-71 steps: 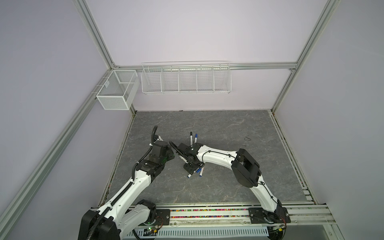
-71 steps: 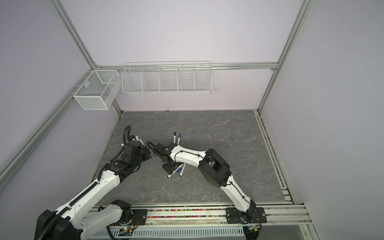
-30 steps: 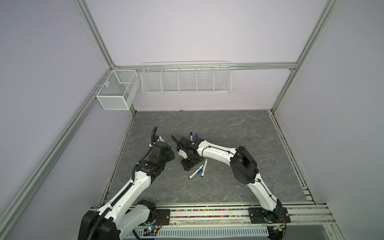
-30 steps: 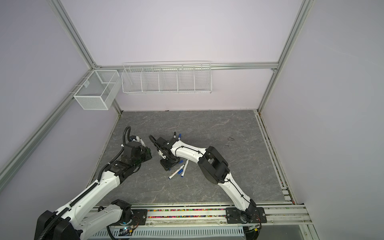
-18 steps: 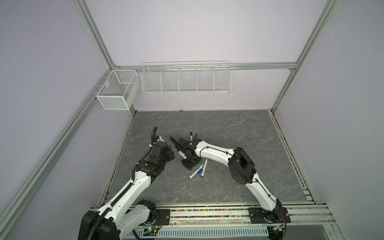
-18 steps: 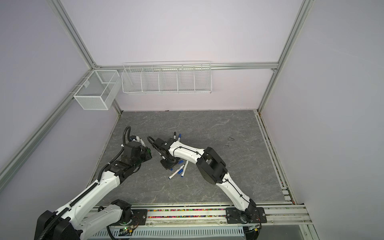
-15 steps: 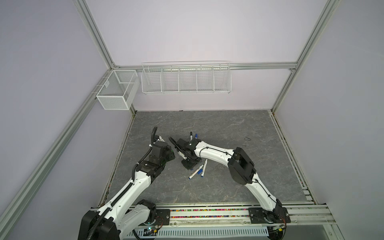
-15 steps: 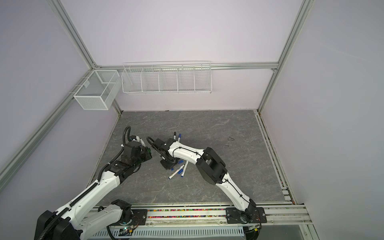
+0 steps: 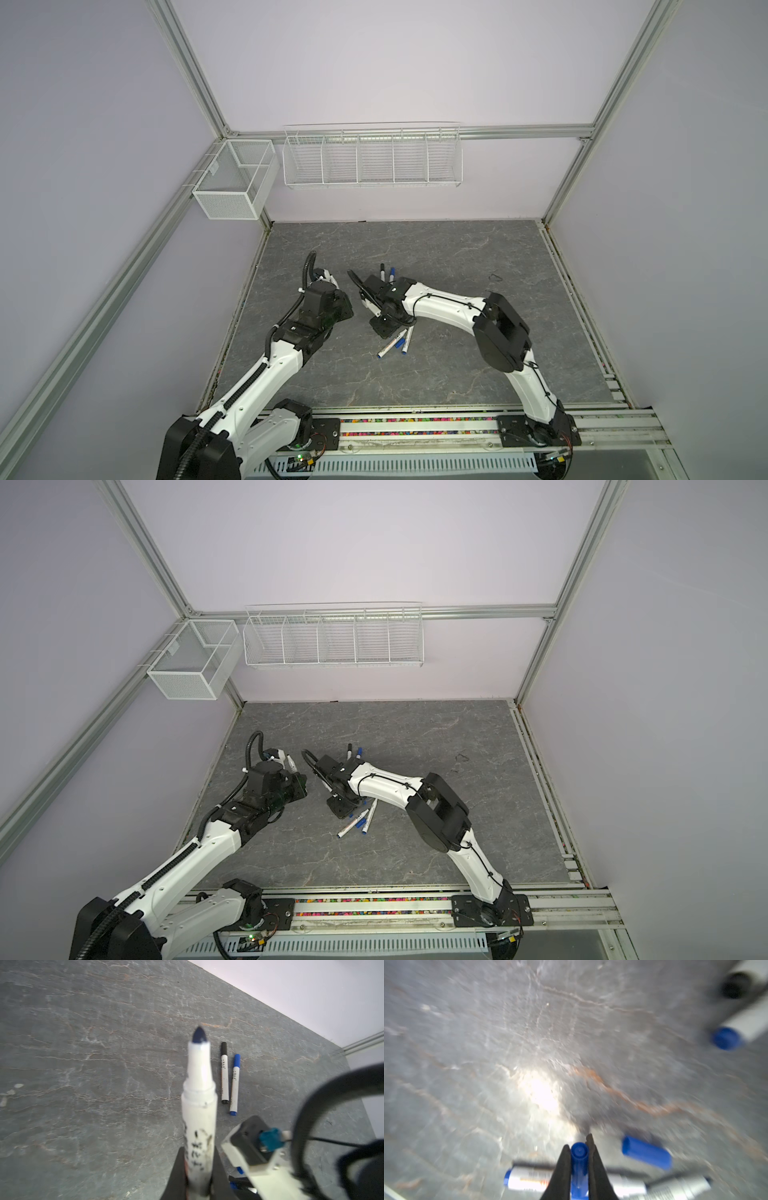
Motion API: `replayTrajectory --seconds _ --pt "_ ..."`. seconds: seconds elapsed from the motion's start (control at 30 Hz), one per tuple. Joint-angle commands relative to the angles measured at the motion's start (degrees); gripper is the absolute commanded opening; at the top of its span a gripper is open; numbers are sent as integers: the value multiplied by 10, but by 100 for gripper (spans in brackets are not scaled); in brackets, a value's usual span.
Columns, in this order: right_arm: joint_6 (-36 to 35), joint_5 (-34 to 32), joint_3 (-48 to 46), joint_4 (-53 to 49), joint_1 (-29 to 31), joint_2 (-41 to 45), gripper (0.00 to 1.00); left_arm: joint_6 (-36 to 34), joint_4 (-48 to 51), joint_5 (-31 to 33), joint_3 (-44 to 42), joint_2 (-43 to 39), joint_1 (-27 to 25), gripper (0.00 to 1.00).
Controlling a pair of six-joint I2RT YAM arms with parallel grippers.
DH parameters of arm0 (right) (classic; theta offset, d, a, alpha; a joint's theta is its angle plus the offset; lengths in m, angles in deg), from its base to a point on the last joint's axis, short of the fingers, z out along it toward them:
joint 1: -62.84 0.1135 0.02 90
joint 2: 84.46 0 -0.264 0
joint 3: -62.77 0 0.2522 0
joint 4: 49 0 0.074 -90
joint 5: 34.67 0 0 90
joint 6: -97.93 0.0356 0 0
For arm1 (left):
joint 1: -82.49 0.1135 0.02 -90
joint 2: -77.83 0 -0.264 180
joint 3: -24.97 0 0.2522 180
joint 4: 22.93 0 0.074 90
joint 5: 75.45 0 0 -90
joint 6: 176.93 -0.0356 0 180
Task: Insert the pens into the pen caps
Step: 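Lift the blue cap with the right gripper over the held marker tip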
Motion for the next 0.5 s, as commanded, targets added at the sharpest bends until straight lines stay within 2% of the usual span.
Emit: replayTrajectory --seconds 0.0,0.1,0.27,0.47 --pt "43 34 -76 125 -42 141 9 -19 -49 -85 -3 24 3 0" --pt "92 57 -189 229 -81 248 9 -30 -70 -135 11 63 -17 0" --pt "160 76 -350 388 -123 386 7 -90 -80 -189 56 130 -91 0" --pt "192 84 -433 474 -147 465 6 -147 -85 -253 86 170 -148 0"
